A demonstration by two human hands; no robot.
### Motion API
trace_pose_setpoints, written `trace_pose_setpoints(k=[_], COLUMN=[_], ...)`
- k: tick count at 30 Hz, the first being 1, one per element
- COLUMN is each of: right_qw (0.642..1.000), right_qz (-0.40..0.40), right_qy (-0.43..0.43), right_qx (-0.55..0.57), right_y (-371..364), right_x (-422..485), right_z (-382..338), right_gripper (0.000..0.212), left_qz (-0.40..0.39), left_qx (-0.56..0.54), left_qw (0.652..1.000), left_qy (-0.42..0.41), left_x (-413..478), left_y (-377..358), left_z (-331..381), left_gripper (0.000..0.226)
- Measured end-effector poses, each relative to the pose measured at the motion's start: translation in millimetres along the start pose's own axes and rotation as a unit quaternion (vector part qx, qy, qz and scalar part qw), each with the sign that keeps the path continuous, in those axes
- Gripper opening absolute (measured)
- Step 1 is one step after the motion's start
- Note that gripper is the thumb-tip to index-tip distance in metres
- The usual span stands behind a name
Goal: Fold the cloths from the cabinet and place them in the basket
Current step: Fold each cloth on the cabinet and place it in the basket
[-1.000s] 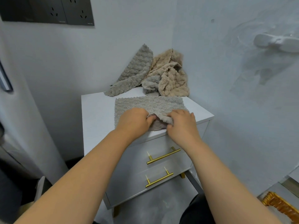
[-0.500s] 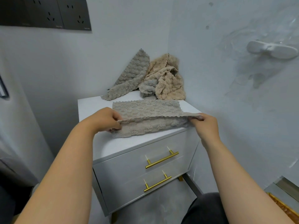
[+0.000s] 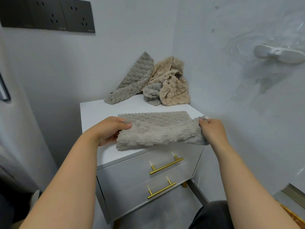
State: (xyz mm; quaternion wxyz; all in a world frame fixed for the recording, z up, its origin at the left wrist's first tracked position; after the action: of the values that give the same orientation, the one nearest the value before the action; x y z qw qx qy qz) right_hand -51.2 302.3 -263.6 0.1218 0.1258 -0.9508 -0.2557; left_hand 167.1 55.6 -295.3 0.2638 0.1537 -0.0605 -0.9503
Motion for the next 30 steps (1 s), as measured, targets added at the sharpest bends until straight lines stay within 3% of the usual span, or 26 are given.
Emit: trace_pose_setpoints(k=[4, 11, 16, 22, 26, 28, 30], right_qw=[0.997, 0.995, 0.994, 0.971, 0.946, 0.953, 0.935], right_qz=[0.027, 0.053, 0.075, 0.078, 0.107, 0.026, -0.088], right_qy=[0.031, 0.057, 0.034, 0.080, 0.138, 0.110, 0.060], right_qx=[-0.067, -0.062, -0.073, -0.211, -0.272, -0.283, -0.338], right_y=[2.9, -13.1, -35.5, -60.1, -55.1, -66.1, -83.1], right_x=[10.2, 40.6, 62.6, 63.6, 46.4, 38.2, 25.9], right_z=[-18.0, -44.0, -42.8, -37.5, -68.3, -73.0, -68.7], right_gripper=[0.042, 0.045, 0.047, 0.020, 0.029, 0.022, 0.022], left_qz=[0.081, 0.212, 0.303, 0.340, 0.286, 0.190, 0.094], left_qx=[0.036, 0.083, 0.265, 0.410, 0.516, 0.520, 0.547], left_qw=[0.996, 0.972, 0.910, 0.843, 0.785, 0.805, 0.811], left_qy=[-0.014, -0.059, -0.096, -0.081, -0.188, -0.212, -0.183], left_x=[11.1, 31.1, 47.6, 54.0, 58.2, 64.7, 73.0], left_y=[20.4, 46.2, 52.8, 45.6, 17.8, -6.2, -26.3], left_z=[3.1, 18.9, 36.8, 43.1, 73.1, 74.2, 62.3], left_gripper=[0.010, 0.013, 0.016, 0.027, 0.053, 0.047, 0.044])
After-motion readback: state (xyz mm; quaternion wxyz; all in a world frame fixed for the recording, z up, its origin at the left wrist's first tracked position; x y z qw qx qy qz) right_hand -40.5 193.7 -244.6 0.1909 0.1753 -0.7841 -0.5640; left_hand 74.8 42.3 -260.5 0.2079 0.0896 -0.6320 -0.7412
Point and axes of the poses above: each hand's wrist, its own x-axis towards the middle knuckle, its own y-axis out of the back of the hand, z = x × y, the point moved 9 cm from there along x, towards the middle knuckle, and after that the axes turned 3 degrees about x, right-handed, at the moved point
